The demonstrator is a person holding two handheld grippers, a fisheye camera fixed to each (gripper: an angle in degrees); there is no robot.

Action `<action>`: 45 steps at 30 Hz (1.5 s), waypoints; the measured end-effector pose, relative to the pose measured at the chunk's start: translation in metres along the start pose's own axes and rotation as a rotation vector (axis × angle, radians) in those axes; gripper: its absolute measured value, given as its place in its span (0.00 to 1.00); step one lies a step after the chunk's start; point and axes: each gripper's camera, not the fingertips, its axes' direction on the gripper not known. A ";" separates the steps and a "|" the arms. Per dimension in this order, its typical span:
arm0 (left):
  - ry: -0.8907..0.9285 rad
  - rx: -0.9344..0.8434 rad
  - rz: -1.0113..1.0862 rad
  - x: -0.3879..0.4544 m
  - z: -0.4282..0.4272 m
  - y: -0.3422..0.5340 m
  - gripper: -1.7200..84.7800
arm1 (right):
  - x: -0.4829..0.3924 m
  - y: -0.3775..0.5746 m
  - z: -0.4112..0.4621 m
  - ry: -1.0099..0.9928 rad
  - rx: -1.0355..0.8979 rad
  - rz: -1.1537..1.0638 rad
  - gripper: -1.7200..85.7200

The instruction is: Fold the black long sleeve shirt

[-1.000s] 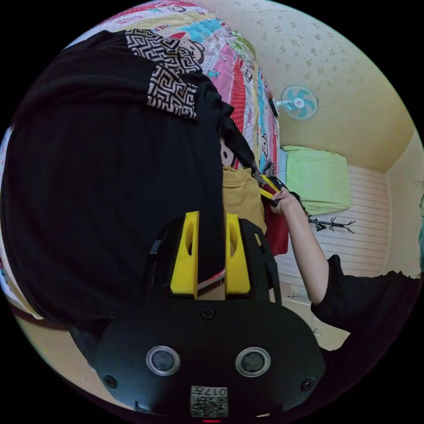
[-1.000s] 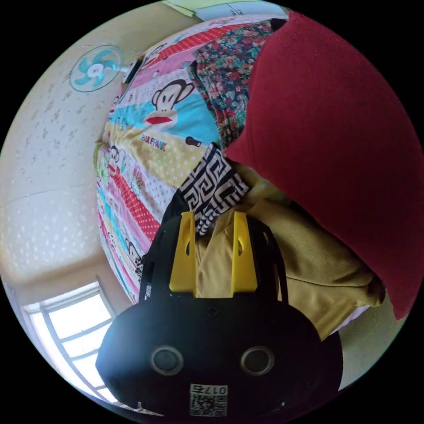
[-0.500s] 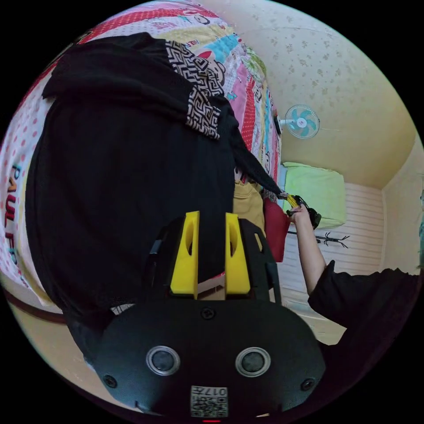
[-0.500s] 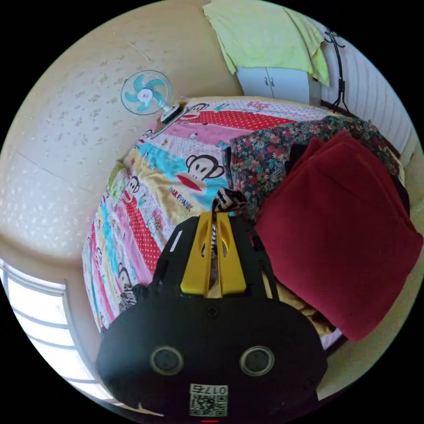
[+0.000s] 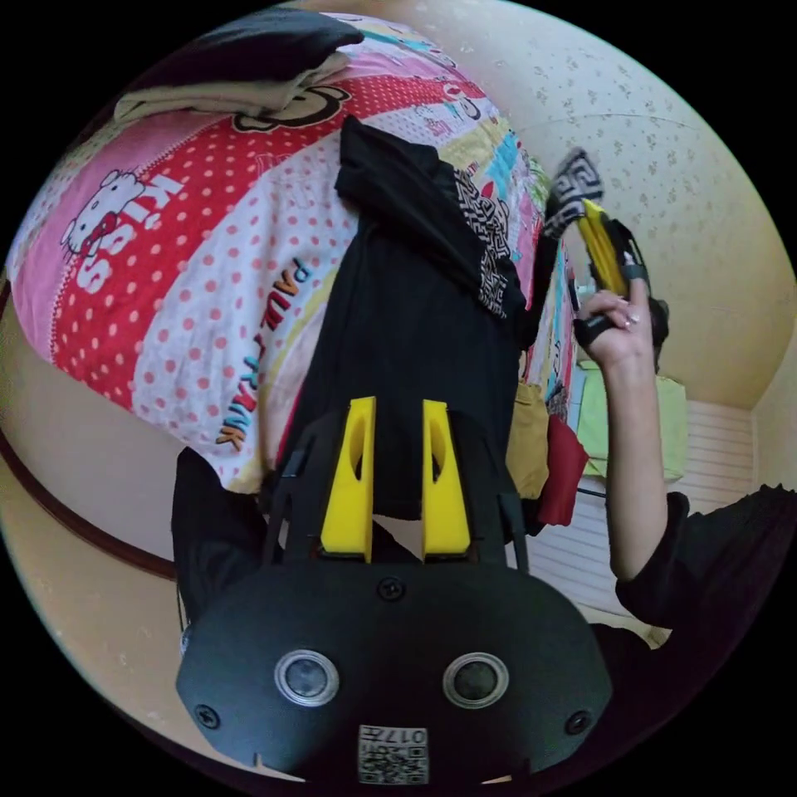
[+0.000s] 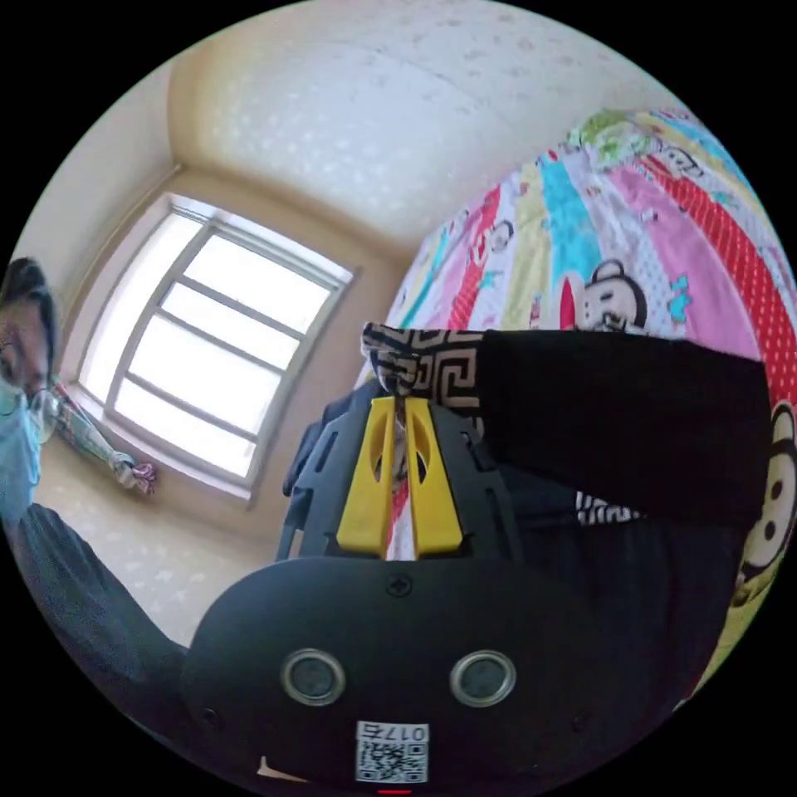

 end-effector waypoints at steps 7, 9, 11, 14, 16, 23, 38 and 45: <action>-0.015 -0.210 0.079 -0.060 -0.023 -0.003 0.15 | 0.045 0.090 -0.073 0.364 -0.206 0.130 0.11; -0.030 -0.355 0.122 -0.076 -0.012 -0.008 0.17 | 0.055 0.114 -0.094 0.530 -0.353 0.158 0.12; -0.037 -0.385 0.145 -0.083 -0.010 -0.013 0.18 | 0.067 0.140 -0.108 0.739 -0.550 0.216 0.12; -0.012 -0.457 0.159 -0.090 0.003 -0.028 0.19 | 0.085 0.176 -0.126 0.936 -0.763 0.305 0.15; 0.005 -0.482 0.162 -0.092 0.013 -0.035 0.20 | 0.089 0.186 -0.140 0.845 -0.731 0.341 0.16; 0.134 -0.481 0.003 -0.105 0.022 -0.057 0.12 | 0.135 0.202 -0.142 0.695 -0.659 0.430 0.16; 0.606 -0.303 -0.283 -0.090 -0.125 0.046 0.07 | 0.134 0.297 -0.304 -0.031 -0.376 0.559 0.04; 0.995 0.038 -0.041 -0.046 -0.117 -0.092 0.07 | 0.159 0.184 -0.296 -0.467 0.297 0.097 0.05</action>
